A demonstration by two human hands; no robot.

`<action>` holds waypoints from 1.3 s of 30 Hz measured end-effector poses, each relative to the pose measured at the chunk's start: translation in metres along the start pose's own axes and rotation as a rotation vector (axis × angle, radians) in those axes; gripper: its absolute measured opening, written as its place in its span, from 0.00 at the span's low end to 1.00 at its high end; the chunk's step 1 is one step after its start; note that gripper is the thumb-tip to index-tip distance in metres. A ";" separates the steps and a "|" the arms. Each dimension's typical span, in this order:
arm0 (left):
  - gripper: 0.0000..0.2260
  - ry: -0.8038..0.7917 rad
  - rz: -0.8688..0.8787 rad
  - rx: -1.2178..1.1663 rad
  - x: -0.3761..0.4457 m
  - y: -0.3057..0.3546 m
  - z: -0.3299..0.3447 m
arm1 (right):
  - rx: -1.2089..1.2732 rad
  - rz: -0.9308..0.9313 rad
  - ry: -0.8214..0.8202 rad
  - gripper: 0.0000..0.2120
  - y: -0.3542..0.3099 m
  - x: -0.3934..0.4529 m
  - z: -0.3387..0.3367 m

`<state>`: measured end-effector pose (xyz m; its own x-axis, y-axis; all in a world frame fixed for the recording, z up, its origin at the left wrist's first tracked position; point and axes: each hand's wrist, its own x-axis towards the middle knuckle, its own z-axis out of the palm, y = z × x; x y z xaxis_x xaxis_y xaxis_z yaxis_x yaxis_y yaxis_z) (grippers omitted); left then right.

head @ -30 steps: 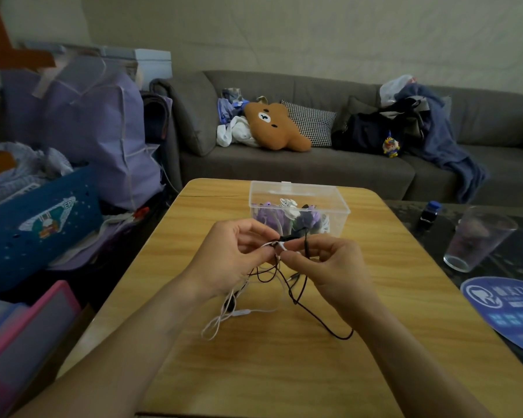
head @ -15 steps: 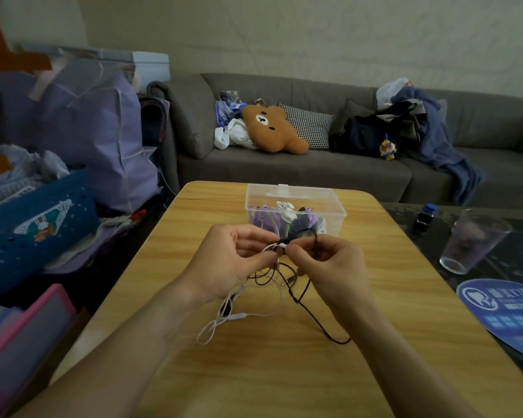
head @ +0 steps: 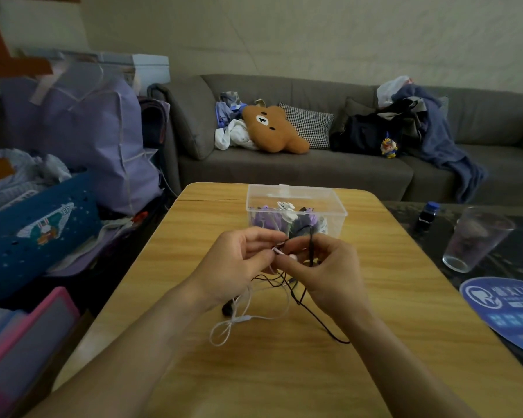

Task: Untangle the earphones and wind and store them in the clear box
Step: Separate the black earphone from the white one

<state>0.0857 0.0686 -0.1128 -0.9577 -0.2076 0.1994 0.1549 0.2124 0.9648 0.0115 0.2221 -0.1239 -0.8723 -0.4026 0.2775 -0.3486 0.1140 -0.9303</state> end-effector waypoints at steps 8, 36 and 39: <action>0.16 0.024 0.015 0.230 -0.001 -0.002 -0.001 | -0.206 0.004 -0.108 0.14 -0.002 0.000 -0.001; 0.25 0.599 -0.283 0.329 0.010 -0.002 -0.018 | 0.204 0.182 -0.126 0.08 0.006 0.008 -0.017; 0.31 0.496 -0.016 0.383 0.002 0.010 -0.007 | 0.186 0.153 -0.170 0.07 0.003 0.005 -0.015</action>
<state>0.0871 0.0640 -0.1016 -0.7182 -0.6127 0.3299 -0.0448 0.5137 0.8568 0.0010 0.2339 -0.1213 -0.8345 -0.5416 0.1016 -0.1354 0.0229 -0.9905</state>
